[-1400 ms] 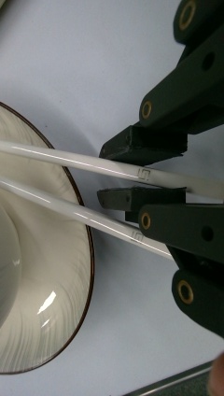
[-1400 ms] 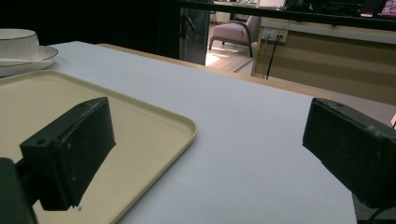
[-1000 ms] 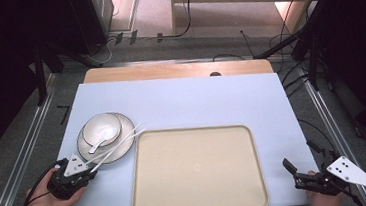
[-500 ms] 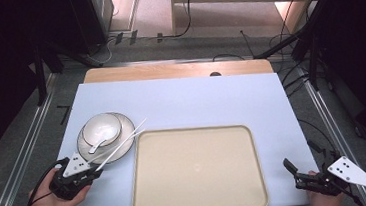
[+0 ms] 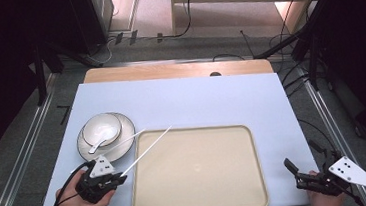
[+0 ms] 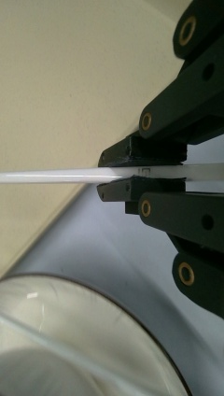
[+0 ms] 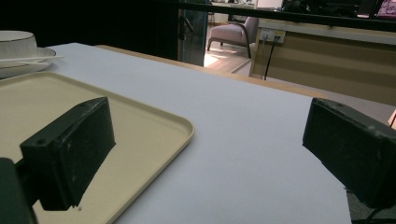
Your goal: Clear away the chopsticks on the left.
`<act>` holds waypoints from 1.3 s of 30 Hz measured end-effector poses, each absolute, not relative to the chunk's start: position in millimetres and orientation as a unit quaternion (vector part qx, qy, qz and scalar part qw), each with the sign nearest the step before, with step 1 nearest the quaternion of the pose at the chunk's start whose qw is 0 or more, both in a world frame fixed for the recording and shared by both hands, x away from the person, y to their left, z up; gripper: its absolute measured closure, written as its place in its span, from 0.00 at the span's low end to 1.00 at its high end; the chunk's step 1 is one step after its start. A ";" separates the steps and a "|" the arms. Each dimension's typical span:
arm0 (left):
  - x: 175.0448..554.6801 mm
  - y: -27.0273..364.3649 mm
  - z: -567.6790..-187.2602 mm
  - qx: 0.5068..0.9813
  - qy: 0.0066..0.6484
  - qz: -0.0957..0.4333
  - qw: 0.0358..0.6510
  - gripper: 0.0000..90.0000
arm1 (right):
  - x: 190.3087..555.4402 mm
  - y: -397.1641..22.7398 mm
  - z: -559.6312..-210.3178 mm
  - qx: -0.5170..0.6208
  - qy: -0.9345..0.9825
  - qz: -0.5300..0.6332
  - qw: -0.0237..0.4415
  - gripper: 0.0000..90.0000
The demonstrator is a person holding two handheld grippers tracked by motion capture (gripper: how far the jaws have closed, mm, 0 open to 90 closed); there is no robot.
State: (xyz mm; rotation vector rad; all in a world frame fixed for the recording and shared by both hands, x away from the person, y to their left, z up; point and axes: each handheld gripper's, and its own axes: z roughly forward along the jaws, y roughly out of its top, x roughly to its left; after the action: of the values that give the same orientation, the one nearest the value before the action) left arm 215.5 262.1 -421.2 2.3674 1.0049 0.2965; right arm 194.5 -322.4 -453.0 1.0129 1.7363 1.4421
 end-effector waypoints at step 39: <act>207.7 218.4 -447.1 0.866 0.405 0.012 0.292 0.91 | 195.0 -322.7 -453.3 0.386 0.664 0.551 0.327 0.03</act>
State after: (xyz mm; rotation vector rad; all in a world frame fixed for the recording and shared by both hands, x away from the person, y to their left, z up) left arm 207.7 218.4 -447.1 2.3085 1.0787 0.0331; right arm 195.0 -322.7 -453.3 1.0110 1.7392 1.4421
